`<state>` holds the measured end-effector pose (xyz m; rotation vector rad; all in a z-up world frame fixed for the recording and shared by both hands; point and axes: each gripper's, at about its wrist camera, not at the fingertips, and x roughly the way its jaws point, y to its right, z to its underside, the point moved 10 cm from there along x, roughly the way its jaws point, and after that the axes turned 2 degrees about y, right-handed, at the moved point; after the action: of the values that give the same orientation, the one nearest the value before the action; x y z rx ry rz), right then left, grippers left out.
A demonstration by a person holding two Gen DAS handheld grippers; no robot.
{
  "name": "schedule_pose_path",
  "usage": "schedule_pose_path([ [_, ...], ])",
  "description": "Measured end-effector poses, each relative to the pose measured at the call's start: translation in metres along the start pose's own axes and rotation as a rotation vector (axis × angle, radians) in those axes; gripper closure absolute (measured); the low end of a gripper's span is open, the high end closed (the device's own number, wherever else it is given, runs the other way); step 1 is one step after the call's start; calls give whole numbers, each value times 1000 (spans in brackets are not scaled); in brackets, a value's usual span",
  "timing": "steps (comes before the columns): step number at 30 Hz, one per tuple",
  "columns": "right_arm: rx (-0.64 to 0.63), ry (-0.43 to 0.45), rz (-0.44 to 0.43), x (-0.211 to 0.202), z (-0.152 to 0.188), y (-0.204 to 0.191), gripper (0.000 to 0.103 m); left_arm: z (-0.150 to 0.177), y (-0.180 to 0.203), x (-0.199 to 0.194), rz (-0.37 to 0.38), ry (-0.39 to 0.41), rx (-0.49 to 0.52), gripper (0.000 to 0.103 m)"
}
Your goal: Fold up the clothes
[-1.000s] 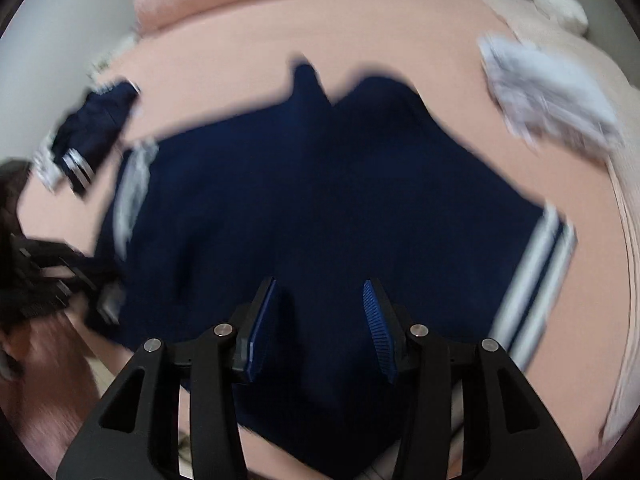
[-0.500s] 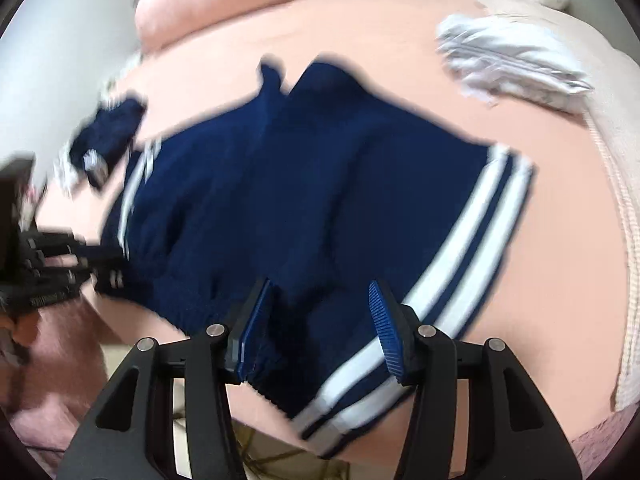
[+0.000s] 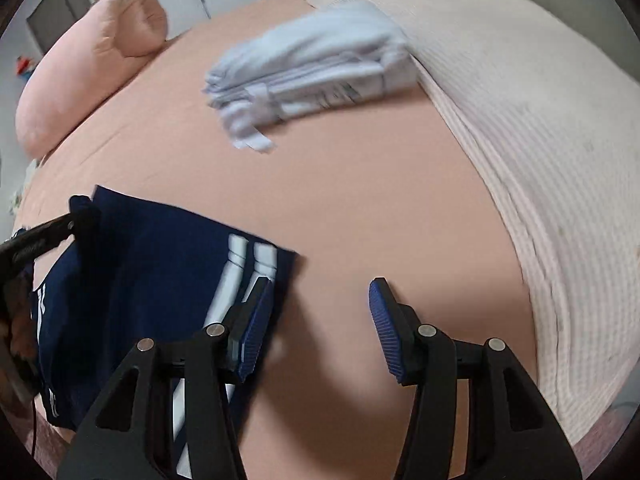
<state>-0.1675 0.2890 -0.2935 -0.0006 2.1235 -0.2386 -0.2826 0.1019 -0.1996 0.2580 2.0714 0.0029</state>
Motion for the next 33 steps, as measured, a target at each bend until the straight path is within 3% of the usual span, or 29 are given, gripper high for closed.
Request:
schedule_pose_path([
  [4,-31,75,85,-13,-19,13,52,13,4,4,-17,-9,80,80],
  [6,-20,63,80,-9,-23,14,52,12,4,2,-32,4,78,79],
  [10,67,-19,-144,-4,-13,0,50,4,3,7,-26,46,3,80],
  [11,98,-31,-209,-2,-12,-5,50,6,4,8,-10,41,8,94],
  [12,125,-38,-253,-2,-11,-7,49,8,6,10,-7,37,20,99],
  [15,143,-18,-249,-2,-16,-6,50,11,9,-5,-24,60,62,99],
  [18,97,21,-217,-4,-23,-10,50,7,0,-25,8,100,13,99],
  [22,77,-12,-206,0,-19,-13,48,0,-15,-26,63,116,-82,99],
  [24,49,-27,-207,1,-16,-16,42,-3,-21,-21,86,108,-121,99],
  [26,2,-24,-204,4,-16,-25,27,-1,-15,-7,78,77,-105,98],
  [27,-25,-19,-201,6,-16,-30,27,0,-12,1,71,61,-92,98],
  [28,-60,-13,-194,8,-16,-37,32,3,-10,3,60,49,-70,98],
  [29,-105,-5,-179,11,-16,-43,52,5,-9,2,50,48,-54,98],
  [31,-161,9,-153,12,-16,-49,71,0,-5,-1,62,61,-61,98],
  [32,-154,9,-172,10,-16,-50,90,-2,-4,-2,78,67,-71,97],
  [33,-135,9,-190,8,-17,-49,95,-5,-3,-3,92,73,-78,97],
])
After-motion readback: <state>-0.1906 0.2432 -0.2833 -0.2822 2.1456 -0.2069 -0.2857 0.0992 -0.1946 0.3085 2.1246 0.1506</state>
